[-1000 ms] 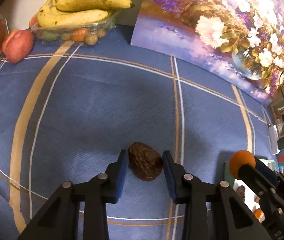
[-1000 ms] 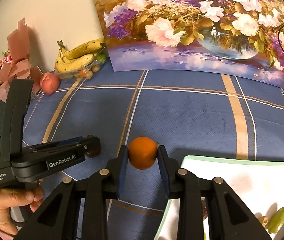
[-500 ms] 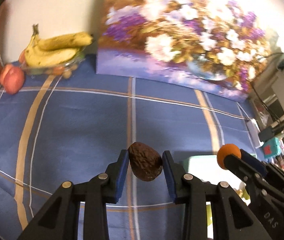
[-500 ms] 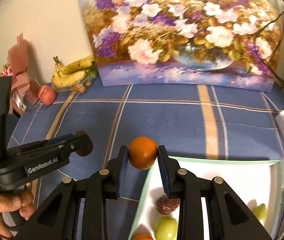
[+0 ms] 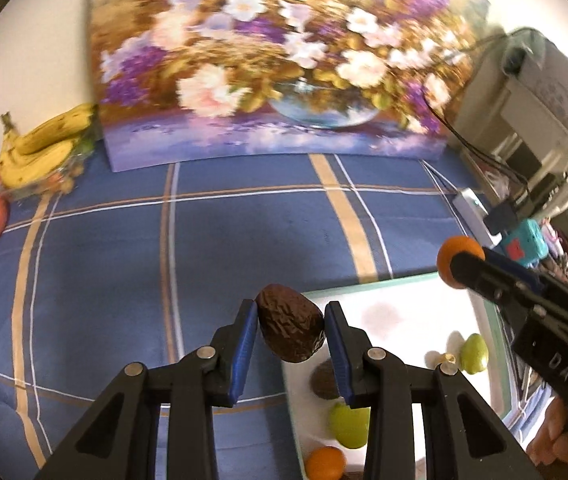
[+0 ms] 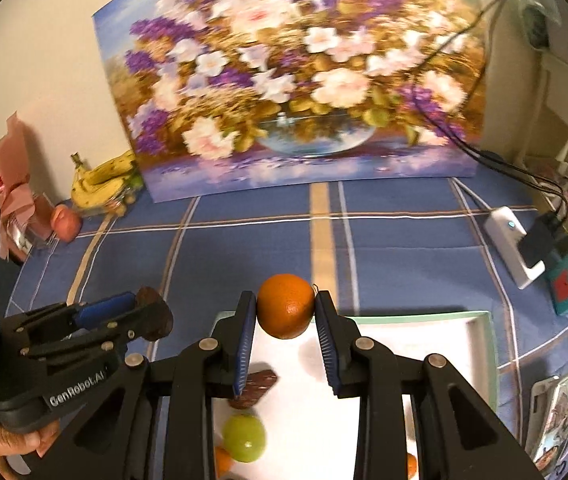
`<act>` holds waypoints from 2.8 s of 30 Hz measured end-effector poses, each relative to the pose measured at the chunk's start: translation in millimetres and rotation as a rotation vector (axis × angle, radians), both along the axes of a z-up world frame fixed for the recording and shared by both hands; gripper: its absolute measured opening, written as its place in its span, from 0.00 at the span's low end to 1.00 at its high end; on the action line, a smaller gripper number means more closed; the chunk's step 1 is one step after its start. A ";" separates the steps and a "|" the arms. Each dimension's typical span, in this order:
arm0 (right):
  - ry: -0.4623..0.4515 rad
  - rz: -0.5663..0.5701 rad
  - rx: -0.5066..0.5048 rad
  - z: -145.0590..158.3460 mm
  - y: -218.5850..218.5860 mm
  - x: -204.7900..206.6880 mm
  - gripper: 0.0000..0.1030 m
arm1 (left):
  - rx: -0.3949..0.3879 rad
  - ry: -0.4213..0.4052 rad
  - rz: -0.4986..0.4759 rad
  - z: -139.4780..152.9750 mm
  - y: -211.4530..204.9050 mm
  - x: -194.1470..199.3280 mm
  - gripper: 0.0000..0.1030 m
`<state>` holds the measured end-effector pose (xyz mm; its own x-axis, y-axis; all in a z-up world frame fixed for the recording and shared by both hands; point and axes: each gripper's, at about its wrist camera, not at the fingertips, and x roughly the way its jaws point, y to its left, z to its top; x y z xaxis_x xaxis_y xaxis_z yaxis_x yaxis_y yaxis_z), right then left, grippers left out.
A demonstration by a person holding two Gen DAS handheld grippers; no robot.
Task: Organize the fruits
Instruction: 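Carry the date and orange over the white tray with both grippers, then open both grippers to release the date and orange in the tray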
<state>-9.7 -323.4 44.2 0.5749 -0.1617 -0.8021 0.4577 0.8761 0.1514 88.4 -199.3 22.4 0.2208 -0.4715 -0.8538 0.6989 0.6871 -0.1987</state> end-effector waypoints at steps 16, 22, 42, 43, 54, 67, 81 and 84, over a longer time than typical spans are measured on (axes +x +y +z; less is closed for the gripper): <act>0.000 -0.074 0.017 -5.4 -38.2 -27.9 0.31 | 0.094 0.023 -0.079 -36.4 -43.5 -27.1 0.36; 0.051 -0.087 0.032 -24.1 -45.5 -27.7 0.31 | 0.122 0.045 -0.071 -52.5 -47.9 -27.1 0.36; 0.209 -0.079 0.100 -105.6 -48.0 -19.9 0.31 | 0.153 0.088 -0.058 -79.9 -52.9 -24.4 0.36; 0.206 -0.080 0.098 -106.5 -48.0 -20.5 0.31 | 0.154 0.088 -0.058 -79.8 -52.7 -24.6 0.36; 0.205 -0.086 0.099 -110.0 -47.6 -21.6 0.31 | 0.142 0.120 -0.036 -77.4 -45.1 -19.9 0.38; 0.199 -0.074 0.048 -96.4 -36.3 -30.5 0.36 | 0.105 0.114 -0.003 -46.2 -13.0 -21.5 0.45; 0.194 -0.083 -0.003 -83.0 -15.0 -49.7 0.80 | 0.205 0.036 0.188 -50.3 53.2 -10.9 1.00; 0.178 -0.076 0.009 -81.4 -8.2 -52.8 0.83 | 0.223 0.007 0.191 -49.3 63.1 -15.0 1.00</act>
